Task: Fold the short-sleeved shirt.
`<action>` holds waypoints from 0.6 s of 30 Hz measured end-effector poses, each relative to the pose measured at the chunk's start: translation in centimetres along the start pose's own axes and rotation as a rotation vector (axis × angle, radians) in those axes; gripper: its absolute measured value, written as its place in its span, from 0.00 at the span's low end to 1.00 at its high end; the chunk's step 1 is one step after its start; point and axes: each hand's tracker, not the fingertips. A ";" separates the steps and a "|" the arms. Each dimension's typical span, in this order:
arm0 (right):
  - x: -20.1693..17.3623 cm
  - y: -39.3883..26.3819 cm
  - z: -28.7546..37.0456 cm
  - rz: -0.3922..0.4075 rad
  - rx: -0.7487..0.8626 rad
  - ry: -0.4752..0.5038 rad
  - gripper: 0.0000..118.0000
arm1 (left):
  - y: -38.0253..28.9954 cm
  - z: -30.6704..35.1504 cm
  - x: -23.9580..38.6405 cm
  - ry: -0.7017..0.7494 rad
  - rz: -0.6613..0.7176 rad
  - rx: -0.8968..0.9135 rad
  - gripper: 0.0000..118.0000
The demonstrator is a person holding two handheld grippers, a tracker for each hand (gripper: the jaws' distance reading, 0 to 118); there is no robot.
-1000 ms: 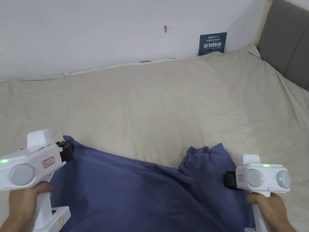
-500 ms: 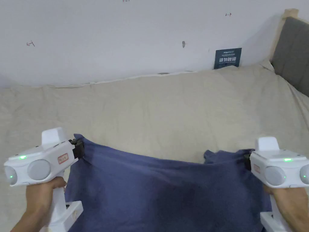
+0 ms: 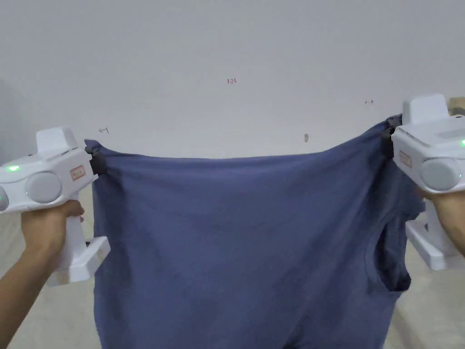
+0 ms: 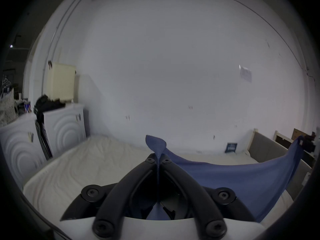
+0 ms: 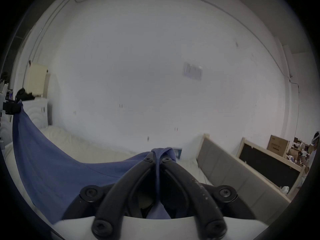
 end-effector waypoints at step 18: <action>0.3 1.1 -8.9 -0.171 0.062 0.135 0.04 | 1.0 -9.0 0.7 0.070 0.022 0.056 0.01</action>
